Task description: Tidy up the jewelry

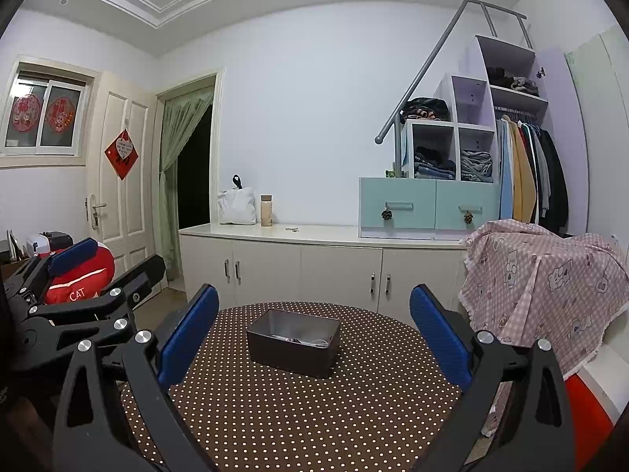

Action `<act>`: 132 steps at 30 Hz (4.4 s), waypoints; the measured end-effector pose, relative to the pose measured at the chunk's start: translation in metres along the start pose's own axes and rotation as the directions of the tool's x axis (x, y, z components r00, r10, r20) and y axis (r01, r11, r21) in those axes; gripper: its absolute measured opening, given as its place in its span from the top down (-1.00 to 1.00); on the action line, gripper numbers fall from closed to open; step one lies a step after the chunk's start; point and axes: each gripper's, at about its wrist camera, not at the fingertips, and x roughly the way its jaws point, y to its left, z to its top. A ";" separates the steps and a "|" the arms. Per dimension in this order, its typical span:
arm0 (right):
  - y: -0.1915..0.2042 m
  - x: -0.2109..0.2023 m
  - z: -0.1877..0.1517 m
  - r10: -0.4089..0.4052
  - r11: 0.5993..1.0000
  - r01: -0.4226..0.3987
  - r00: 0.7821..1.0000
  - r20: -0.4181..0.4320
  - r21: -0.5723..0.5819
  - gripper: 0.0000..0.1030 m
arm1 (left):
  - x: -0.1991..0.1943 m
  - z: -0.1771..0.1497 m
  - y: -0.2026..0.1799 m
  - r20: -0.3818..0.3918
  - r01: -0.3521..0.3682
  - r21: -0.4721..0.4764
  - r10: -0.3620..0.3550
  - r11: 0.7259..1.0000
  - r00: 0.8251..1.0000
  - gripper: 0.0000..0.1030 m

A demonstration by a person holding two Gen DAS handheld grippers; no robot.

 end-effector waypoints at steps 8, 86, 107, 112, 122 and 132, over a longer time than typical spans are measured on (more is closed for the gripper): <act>0.001 0.002 -0.002 0.002 1.000 -0.002 1.000 -0.004 0.002 -0.83 | 0.002 -0.001 0.000 -0.006 0.011 -0.005 -0.011 1.000 1.000 -0.85; -0.004 0.011 -0.016 0.009 1.000 -0.008 0.999 -0.042 0.020 -0.84 | 0.008 -0.017 0.007 -0.026 0.004 0.014 -0.004 1.000 1.000 -0.85; -0.004 0.014 -0.017 0.011 1.000 -0.010 0.999 -0.050 0.022 -0.84 | 0.010 -0.021 0.010 -0.032 0.004 0.015 -0.004 1.000 0.999 -0.85; -0.004 0.014 -0.017 0.011 1.000 -0.010 0.999 -0.051 0.023 -0.84 | 0.010 -0.020 0.010 -0.034 0.006 0.015 -0.005 1.000 0.999 -0.85; -0.003 0.019 -0.018 0.015 1.000 -0.013 0.998 -0.061 0.028 -0.84 | 0.011 -0.024 0.013 -0.041 0.006 0.018 -0.005 1.000 0.999 -0.85; -0.005 0.028 -0.020 0.017 0.999 -0.014 0.997 -0.077 0.033 -0.84 | 0.017 -0.027 0.017 -0.056 0.004 0.018 -0.003 1.000 0.998 -0.85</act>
